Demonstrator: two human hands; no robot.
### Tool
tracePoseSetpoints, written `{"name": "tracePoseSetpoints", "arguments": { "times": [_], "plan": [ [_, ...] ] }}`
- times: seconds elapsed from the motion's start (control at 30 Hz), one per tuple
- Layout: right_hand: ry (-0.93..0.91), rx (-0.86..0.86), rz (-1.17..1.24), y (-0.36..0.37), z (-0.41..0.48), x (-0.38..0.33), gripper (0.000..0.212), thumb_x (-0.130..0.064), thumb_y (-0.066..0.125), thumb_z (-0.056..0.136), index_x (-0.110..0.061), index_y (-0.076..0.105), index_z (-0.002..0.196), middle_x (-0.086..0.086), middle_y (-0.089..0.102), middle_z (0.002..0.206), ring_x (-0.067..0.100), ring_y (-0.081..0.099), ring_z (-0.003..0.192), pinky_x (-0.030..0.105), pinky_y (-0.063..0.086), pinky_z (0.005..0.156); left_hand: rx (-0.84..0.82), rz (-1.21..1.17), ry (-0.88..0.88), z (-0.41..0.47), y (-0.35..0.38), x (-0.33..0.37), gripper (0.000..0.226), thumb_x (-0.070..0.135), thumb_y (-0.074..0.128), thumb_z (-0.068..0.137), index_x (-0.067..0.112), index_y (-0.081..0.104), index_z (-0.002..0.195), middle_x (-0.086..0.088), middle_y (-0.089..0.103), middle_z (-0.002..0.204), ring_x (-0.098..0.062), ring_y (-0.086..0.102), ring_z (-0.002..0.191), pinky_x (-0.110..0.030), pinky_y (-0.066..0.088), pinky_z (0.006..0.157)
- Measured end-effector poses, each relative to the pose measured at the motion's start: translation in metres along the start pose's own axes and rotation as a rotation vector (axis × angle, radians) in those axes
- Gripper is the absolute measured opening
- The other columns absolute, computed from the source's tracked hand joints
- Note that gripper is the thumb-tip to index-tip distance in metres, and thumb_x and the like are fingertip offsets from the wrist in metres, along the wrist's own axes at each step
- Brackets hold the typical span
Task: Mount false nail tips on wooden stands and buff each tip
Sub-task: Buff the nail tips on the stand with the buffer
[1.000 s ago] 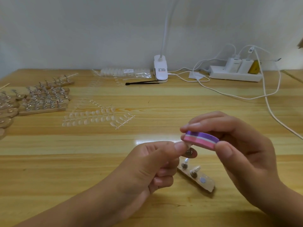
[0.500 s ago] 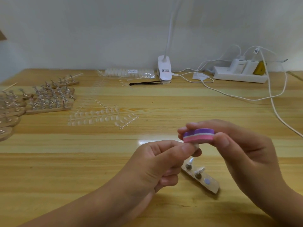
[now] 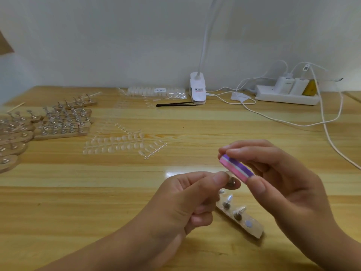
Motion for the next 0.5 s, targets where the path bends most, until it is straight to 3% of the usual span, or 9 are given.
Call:
{"name": "tracePoseSetpoints", "arguments": {
  "times": [0.1, 0.2, 0.37, 0.5],
  "plan": [
    [-0.059, -0.023, -0.054, 0.000, -0.001, -0.001, 0.027, -0.034, 0.059, 0.096, -0.015, 0.065, 0.113, 0.006, 0.062, 0.119, 0.033, 0.059, 0.115, 0.044, 0.049, 0.094, -0.027, 0.026, 0.017, 0.000, 0.001, 0.001, 0.020, 0.040, 0.078, 0.070, 0.021, 0.075, 0.063, 0.013, 0.035, 0.053, -0.002, 0.030, 0.042, -0.009, 0.028, 0.040],
    [-0.069, -0.019, -0.084, 0.000, 0.001, -0.001, 0.027, -0.034, 0.058, 0.096, -0.015, 0.066, 0.112, 0.005, 0.062, 0.118, 0.030, 0.059, 0.115, 0.040, 0.048, 0.095, -0.021, 0.041, 0.015, 0.000, 0.001, 0.001, 0.023, 0.040, 0.076, 0.073, 0.023, 0.072, 0.057, 0.013, 0.033, 0.054, -0.002, 0.029, 0.042, -0.009, 0.028, 0.040],
    [-0.098, -0.047, -0.148, -0.001, 0.001, 0.000, 0.023, -0.033, 0.060, 0.094, -0.014, 0.066, 0.106, 0.004, 0.061, 0.116, 0.028, 0.059, 0.113, 0.036, 0.047, 0.095, -0.053, 0.017, 0.004, 0.001, 0.000, -0.002, 0.029, 0.045, 0.084, 0.062, 0.018, 0.075, 0.067, 0.010, 0.032, 0.056, -0.002, 0.029, 0.044, -0.009, 0.029, 0.040],
    [0.029, 0.042, -0.149, -0.014, 0.009, 0.006, 0.024, -0.031, 0.064, 0.086, -0.016, 0.067, 0.105, -0.001, 0.064, 0.109, 0.021, 0.061, 0.112, 0.028, 0.047, 0.098, -0.034, 0.031, -0.019, 0.000, 0.000, -0.002, 0.030, 0.041, 0.075, 0.067, 0.014, 0.078, 0.080, 0.010, 0.033, 0.054, -0.002, 0.029, 0.043, -0.009, 0.029, 0.040]
  ]
}}
Point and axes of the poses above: each hand's wrist, its own z-axis towards the middle knuckle, its own y-axis out of the palm, x = y × z, the point moved 2 cm from there along z, towards the middle knuckle
